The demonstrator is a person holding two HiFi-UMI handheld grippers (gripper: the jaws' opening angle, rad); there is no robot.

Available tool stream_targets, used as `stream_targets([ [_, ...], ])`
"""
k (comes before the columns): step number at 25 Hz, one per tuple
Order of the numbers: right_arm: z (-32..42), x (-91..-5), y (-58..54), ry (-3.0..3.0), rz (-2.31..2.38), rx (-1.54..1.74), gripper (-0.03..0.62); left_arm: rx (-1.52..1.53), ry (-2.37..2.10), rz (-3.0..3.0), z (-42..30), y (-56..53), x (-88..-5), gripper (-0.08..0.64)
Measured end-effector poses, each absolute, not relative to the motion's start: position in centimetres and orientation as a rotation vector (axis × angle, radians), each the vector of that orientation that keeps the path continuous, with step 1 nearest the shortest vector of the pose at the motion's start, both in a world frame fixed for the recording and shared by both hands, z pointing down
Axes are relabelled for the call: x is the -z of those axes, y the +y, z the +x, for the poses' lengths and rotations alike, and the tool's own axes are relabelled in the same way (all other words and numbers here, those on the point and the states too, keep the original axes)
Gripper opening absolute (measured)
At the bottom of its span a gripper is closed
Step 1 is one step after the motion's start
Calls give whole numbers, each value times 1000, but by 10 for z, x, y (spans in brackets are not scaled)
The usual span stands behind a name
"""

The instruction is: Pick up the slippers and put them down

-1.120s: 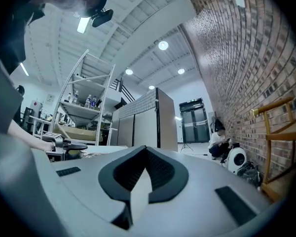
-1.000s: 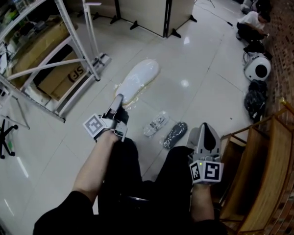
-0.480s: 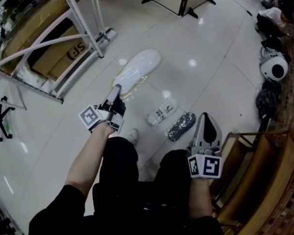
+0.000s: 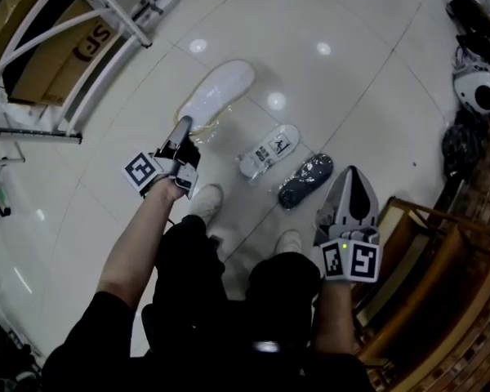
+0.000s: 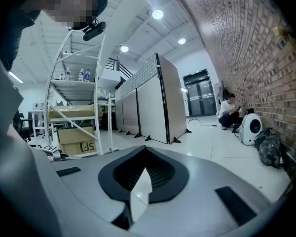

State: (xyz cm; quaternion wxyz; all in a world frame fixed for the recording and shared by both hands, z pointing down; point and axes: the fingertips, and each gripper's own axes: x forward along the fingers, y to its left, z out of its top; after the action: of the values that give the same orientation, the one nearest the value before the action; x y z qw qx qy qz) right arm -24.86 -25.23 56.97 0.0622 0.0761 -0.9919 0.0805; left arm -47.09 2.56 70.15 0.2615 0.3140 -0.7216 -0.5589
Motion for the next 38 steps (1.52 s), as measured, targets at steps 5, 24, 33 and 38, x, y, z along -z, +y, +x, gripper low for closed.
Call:
stream_targets([
  [5, -263, -613, -257, -2916, 236, -244, -9, 1460, -1912, 789, -480, 16, -764, 74],
  [24, -330, -761, -250, -2636, 194, -316, -9, 1337, -1819, 573, -492, 2, -923, 74],
  [33, -343, -818, -217, -2514, 16, -288, -9, 1119, -1854, 283, -480, 25, -988, 129],
  [38, -342, -834, -219, -2458, 22, -328, -9, 376, -1866, 380, -458, 17, -1018, 413],
])
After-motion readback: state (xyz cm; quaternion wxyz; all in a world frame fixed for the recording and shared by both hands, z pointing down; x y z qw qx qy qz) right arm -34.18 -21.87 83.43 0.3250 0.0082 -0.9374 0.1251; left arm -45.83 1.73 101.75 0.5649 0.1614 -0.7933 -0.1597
